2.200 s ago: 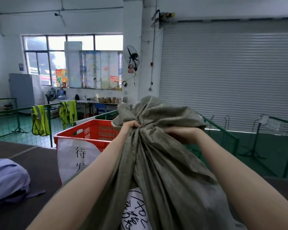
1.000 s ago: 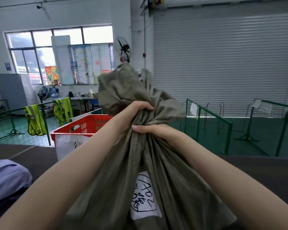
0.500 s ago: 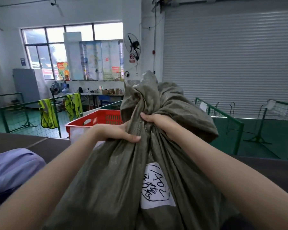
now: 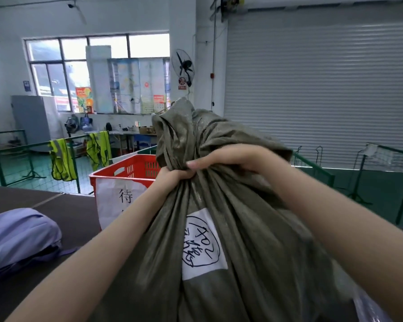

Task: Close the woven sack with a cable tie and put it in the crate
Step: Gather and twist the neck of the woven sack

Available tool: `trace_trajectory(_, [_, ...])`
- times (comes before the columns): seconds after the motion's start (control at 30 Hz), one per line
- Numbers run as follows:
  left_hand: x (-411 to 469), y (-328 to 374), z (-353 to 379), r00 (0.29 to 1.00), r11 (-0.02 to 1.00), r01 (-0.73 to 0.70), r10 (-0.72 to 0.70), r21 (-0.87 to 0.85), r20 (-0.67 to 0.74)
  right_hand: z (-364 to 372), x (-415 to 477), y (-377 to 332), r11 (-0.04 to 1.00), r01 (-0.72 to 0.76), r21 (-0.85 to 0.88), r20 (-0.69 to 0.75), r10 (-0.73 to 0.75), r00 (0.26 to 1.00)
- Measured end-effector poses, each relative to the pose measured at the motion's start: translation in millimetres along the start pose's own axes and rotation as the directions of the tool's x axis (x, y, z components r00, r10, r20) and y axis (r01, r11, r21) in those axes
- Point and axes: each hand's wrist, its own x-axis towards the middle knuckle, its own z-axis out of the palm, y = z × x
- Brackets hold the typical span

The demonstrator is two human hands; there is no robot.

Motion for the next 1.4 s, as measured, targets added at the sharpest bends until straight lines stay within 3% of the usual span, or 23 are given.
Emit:
trace_trajectory(0.1, [4.4,13.0,-12.2,0.999,0.998,0.046,-0.047,0.029,0.011,-34.7,-22.6,22.2,0.984,-0.117,-0.133,0.086,0.129,0.988])
trace_trajectory(0.23, [17.8,27.9,-19.4,0.999,0.991,0.051,-0.052,0.126,0.003,-31.3,-33.7,63.0,0.861,-0.249,-0.443,0.005,0.280,0.960])
trace_trajectory(0.47, [23.8,38.9,-10.7,0.998,0.964,-0.010,-0.005,0.266,0.055,6.7,-23.2,78.3,0.971,-0.165,-0.173,-0.152,0.139,0.979])
trace_trajectory(0.63, [25.5,36.8,-12.7,0.993,0.896,-0.011,-0.043,0.444,0.111,36.5,-4.3,71.8,0.940,-0.114,-0.321,-0.174,0.060,0.983])
trace_trajectory(0.73, [34.9,42.1,-25.0,0.979,0.854,0.041,-0.139,0.519,0.151,45.1,-0.7,72.8,0.993,-0.034,-0.110,-0.176,0.015,0.984])
trace_trajectory(0.8, [37.1,48.1,-30.0,0.942,0.798,0.033,-0.227,0.601,0.249,53.6,-3.5,71.7,0.998,-0.012,0.067,-0.115,0.020,0.993])
trace_trajectory(0.97, [33.4,39.8,-18.6,0.793,0.577,-0.005,-0.495,0.817,0.354,90.5,2.4,86.4,0.979,-0.057,0.195,0.056,0.047,0.997])
trace_trajectory(1.07, [36.1,5.7,-12.7,0.681,0.409,-0.035,-0.658,0.912,0.321,122.4,5.3,114.3,0.938,-0.095,0.333,0.096,0.066,0.993])
trace_trajectory(1.17, [32.4,-50.3,-4.2,0.562,0.258,-0.061,-0.790,0.964,0.247,168.0,13.7,145.3,0.919,-0.167,0.357,0.125,0.130,0.984])
trace_trajectory(1.3, [13.5,-113.5,16.7,0.541,0.239,-0.153,-0.792,0.959,0.283,218.4,16.3,189.1,0.911,-0.242,0.333,0.108,0.218,0.970])
trace_trajectory(1.4, [-0.7,-134.8,30.1,0.432,0.260,-0.146,-0.851,0.954,0.298,249.1,15.1,221.2,0.859,-0.325,0.395,0.062,0.329,0.942])
